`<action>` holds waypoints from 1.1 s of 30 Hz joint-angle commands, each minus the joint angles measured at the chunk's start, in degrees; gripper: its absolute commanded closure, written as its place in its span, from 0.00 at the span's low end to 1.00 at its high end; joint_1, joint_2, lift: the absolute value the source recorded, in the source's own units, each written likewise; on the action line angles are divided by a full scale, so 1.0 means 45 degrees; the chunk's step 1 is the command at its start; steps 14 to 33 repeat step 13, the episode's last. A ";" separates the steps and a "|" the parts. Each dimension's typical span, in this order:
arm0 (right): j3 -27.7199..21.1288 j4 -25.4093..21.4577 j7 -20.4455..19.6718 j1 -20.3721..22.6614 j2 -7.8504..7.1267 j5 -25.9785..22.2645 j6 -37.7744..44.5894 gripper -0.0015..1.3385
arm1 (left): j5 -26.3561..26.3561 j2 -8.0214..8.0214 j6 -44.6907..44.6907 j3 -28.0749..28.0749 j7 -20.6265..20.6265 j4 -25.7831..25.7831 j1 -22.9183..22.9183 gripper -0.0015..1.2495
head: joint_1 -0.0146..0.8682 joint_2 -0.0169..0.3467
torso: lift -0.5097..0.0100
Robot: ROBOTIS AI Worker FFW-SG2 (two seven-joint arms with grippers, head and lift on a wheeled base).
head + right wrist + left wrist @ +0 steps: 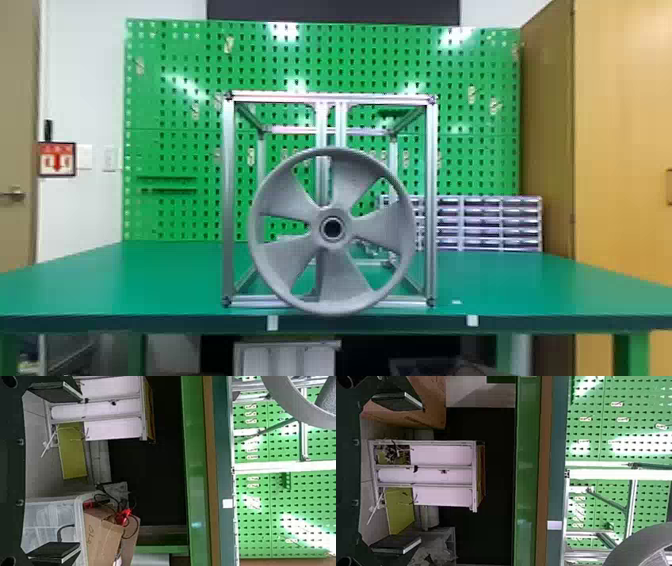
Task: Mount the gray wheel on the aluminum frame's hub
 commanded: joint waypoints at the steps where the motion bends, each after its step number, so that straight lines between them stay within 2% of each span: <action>1: 0.0020 0.0042 -0.0001 0.0001 0.0005 0.0047 -0.0036 0.00 | -0.0004 0.0000 -0.0002 -0.0039 -0.0010 -0.0016 0.0007 0.09 | 0.01 0.06 | 0.02; 33: 0.0020 0.0042 -0.0001 0.0021 0.0044 0.0008 -0.0036 0.00 | -0.0101 -0.0058 -0.0002 -0.0019 0.0127 -0.0095 0.0026 0.09 | 0.01 0.06 | 0.02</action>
